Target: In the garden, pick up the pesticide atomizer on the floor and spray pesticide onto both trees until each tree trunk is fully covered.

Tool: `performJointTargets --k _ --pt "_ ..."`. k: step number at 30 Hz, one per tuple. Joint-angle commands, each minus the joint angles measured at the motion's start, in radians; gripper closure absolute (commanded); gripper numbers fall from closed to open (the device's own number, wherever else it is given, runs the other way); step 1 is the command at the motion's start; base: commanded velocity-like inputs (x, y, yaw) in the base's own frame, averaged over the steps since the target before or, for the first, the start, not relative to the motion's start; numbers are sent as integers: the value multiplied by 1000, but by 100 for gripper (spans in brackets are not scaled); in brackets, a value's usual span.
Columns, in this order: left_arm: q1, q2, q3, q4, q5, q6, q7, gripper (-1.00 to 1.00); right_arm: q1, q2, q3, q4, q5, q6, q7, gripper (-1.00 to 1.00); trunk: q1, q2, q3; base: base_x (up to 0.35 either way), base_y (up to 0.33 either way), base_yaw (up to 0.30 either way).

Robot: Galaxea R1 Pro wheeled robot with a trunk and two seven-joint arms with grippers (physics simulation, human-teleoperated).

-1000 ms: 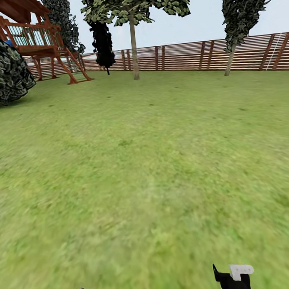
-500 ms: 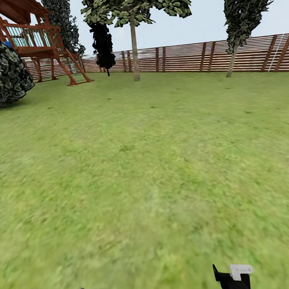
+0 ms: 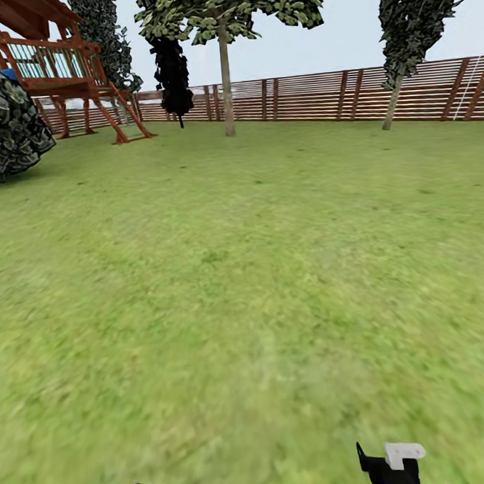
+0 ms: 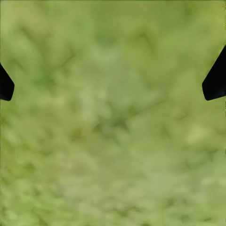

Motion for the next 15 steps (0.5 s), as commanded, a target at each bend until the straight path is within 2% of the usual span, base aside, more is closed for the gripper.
performJointTargets --k 1,15 --pt "0 0 0 0 0 0 -1 100 0 0 0 0 0 0 0 -100 0 0 0 339 77 0" --pt "0 0 0 0 0 0 -1 100 0 0 0 0 0 -1 -1 -100 0 0 10 339 77 0"
